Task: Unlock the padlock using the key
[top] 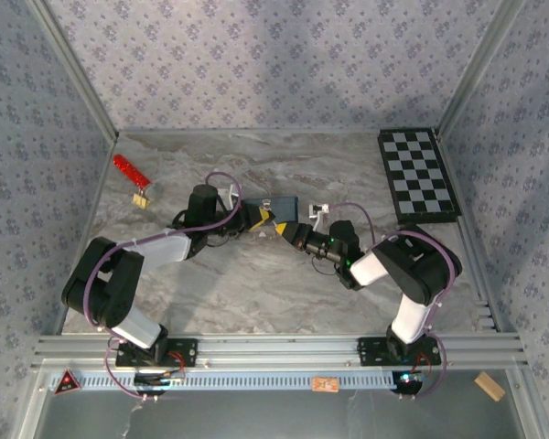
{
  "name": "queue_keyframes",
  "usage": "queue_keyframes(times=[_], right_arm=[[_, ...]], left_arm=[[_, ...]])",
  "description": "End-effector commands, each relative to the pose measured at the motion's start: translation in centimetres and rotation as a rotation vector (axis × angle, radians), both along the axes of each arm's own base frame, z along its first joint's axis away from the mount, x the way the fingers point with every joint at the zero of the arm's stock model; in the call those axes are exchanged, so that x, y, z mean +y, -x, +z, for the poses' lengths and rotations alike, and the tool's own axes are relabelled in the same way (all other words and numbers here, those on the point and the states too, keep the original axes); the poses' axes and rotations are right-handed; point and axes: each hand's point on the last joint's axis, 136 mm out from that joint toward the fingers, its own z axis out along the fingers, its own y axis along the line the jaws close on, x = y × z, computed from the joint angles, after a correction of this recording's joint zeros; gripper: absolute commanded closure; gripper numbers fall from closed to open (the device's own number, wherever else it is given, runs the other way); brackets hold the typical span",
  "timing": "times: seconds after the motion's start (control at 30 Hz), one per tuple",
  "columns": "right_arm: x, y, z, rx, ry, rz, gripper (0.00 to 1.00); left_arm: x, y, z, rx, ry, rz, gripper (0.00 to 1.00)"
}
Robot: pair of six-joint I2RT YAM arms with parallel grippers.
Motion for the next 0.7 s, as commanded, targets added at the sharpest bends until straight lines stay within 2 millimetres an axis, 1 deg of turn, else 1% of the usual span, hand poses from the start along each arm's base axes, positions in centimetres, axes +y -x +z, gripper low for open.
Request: queue_keyframes(times=[0.0,0.3,0.67], right_arm=[[0.6,-0.1,1.5,-0.049,-0.006,0.004,1.00],[1.6,-0.1,2.8,-0.075,-0.009,0.028,1.00],[0.9,0.6,2.7,-0.088,0.022,0.011,1.00]], left_arm=[[-1.2,1.0,4.1,-0.111,0.065,-0.080,1.00],[-1.1,1.2,4.2,-0.121,0.062,-0.081,1.00],[-1.3,1.2,4.3,-0.121,0.069,-0.089,1.00]])
